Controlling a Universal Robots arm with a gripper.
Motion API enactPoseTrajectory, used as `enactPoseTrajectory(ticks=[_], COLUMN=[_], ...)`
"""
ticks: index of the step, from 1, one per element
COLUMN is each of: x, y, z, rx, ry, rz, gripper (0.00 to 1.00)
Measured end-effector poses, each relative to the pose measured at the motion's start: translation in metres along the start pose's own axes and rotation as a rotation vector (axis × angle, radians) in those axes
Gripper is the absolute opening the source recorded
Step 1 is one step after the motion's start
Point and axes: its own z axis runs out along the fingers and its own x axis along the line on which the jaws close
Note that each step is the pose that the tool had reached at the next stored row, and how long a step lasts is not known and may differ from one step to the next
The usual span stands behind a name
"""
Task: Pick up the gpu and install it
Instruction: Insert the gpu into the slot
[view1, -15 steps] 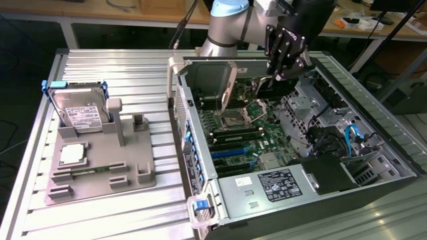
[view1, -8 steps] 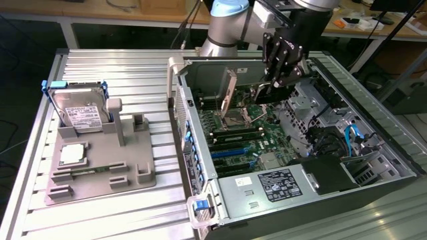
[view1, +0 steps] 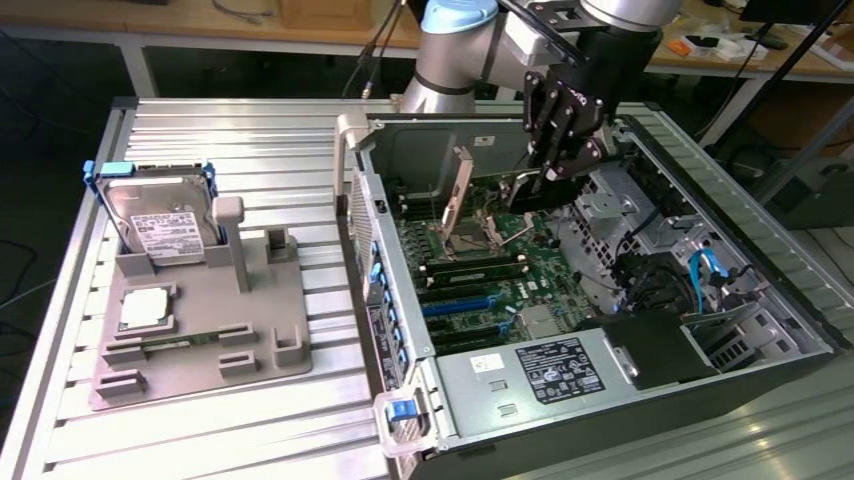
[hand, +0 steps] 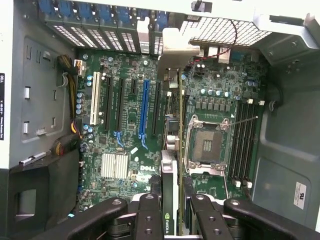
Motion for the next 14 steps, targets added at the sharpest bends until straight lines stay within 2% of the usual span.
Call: enactPoseTrajectory(ticks=[10, 14], x=[0.0, 0.0], y=[0.0, 0.0007], z=[0.0001, 0.0039], rx=[0.0, 0.0001], ry=[-0.0001, -0.0002], rz=[0.0, -0.001], gripper=[0.27, 0.27])
